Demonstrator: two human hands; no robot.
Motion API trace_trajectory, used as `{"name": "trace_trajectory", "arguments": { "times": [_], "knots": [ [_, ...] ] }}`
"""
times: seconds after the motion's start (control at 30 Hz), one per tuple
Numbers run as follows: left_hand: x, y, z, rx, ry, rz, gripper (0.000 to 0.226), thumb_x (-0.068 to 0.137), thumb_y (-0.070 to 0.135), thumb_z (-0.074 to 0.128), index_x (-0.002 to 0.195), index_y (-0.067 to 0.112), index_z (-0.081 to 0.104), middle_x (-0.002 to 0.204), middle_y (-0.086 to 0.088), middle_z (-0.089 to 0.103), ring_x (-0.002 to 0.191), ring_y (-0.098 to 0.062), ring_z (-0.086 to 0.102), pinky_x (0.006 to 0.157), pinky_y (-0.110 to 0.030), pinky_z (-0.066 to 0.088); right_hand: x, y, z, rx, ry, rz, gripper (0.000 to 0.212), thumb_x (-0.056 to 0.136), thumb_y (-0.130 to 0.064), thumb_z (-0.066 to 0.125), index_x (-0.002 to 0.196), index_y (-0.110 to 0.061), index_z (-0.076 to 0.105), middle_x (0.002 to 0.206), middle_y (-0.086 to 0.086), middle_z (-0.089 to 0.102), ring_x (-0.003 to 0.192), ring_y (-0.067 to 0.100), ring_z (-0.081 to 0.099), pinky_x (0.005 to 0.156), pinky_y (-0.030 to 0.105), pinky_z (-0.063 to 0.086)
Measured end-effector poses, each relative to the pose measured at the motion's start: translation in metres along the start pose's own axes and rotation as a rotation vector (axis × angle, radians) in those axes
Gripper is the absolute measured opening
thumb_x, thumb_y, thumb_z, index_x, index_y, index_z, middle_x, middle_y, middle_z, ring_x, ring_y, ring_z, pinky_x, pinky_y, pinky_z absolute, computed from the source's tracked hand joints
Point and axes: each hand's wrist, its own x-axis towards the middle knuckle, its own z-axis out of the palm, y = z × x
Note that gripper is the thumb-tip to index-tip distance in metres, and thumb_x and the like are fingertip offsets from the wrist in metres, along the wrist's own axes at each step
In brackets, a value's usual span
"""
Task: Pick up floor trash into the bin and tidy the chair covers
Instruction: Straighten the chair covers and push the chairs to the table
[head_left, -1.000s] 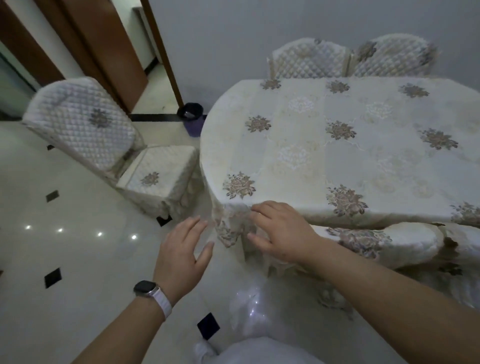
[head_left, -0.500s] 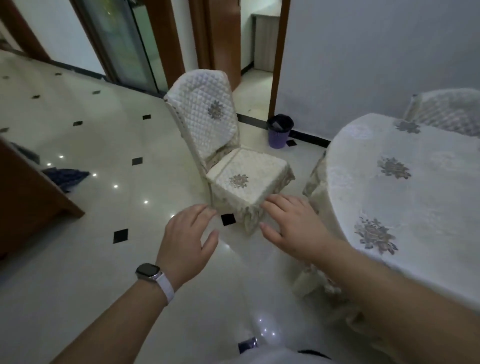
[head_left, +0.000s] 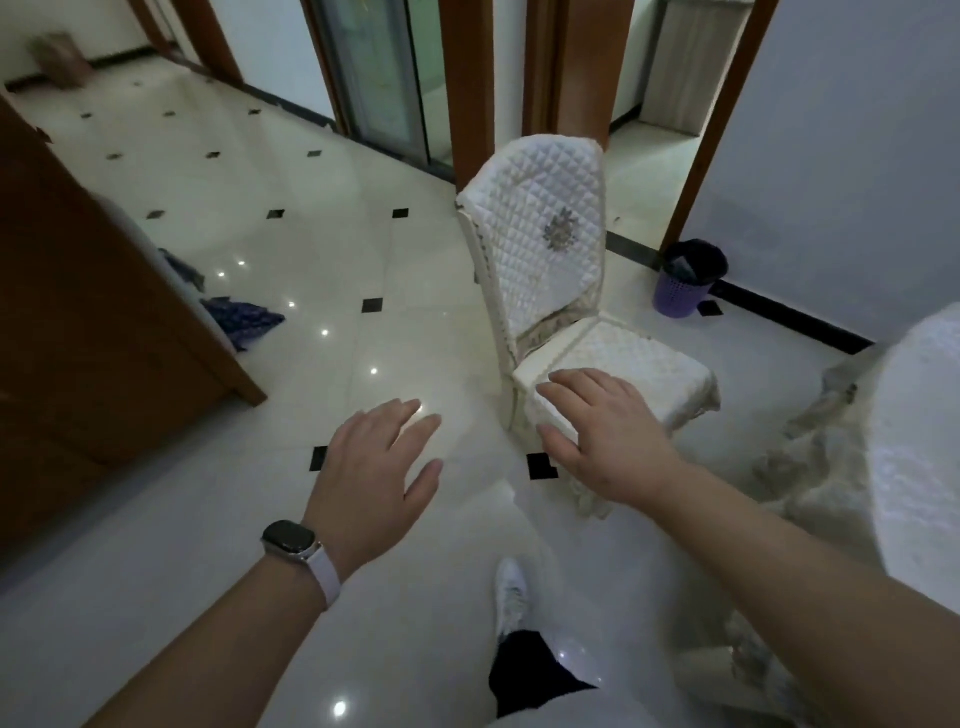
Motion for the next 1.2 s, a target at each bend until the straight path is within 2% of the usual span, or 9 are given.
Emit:
{"name": "trace_trajectory", "arguments": {
  "times": [0.13, 0.37, 0.73, 1.03, 1.2],
  "knots": [
    [0.062, -0.045, 0.005, 0.087, -0.07, 0.002, 0.046, 0.093, 0.041, 0.048, 0.129, 0.015, 0.062, 0.133, -0.011, 0.06, 0.123, -0.031, 0.055, 0.103, -0.052, 0.043, 0.074, 0.022, 0.031, 0.029, -0.024, -0.044, 0.047, 0.091, -0.048, 0.045, 0.121, -0.015, 0.063, 0.123, 0.004, 0.062, 0.116, 0.027, 0.055, 0.092, 0.042, 0.045],
    [0.175, -0.109, 0.007, 0.12, -0.007, -0.008, 0.045, 0.093, 0.039, 0.05, 0.128, 0.014, 0.063, 0.132, -0.011, 0.06, 0.124, -0.031, 0.054, 0.104, -0.052, 0.041, 0.2, 0.052, 0.055, 0.005, -0.003, -0.158, 0.044, 0.092, -0.046, 0.05, 0.119, -0.014, 0.064, 0.124, 0.006, 0.062, 0.115, 0.028, 0.056, 0.094, 0.041, 0.042],
    [0.262, -0.237, 0.039, 0.08, 0.027, -0.024, 0.045, 0.092, 0.04, 0.049, 0.128, 0.017, 0.063, 0.133, -0.009, 0.06, 0.126, -0.029, 0.053, 0.106, -0.05, 0.039, 0.341, 0.041, 0.111, -0.077, -0.056, -0.226, 0.047, 0.093, -0.048, 0.049, 0.124, -0.015, 0.062, 0.13, 0.007, 0.06, 0.12, 0.031, 0.054, 0.098, 0.042, 0.041],
    [0.368, -0.387, 0.055, -0.009, 0.138, 0.128, 0.042, 0.091, 0.037, 0.05, 0.123, 0.015, 0.066, 0.127, -0.009, 0.063, 0.119, -0.03, 0.057, 0.105, -0.044, 0.033, 0.482, 0.013, 0.163, -0.184, -0.066, -0.088, 0.048, 0.092, -0.048, 0.047, 0.122, -0.015, 0.064, 0.13, 0.009, 0.061, 0.119, 0.032, 0.055, 0.098, 0.045, 0.044],
    [0.428, -0.455, 0.059, -0.003, 0.1, 0.22, 0.041, 0.091, 0.037, 0.049, 0.122, 0.015, 0.066, 0.127, -0.009, 0.062, 0.12, -0.03, 0.056, 0.104, -0.046, 0.035, 0.551, 0.001, 0.18, -0.232, -0.099, 0.042, 0.051, 0.094, -0.05, 0.043, 0.128, -0.017, 0.06, 0.136, 0.007, 0.057, 0.124, 0.029, 0.052, 0.101, 0.044, 0.041]
  ]
}}
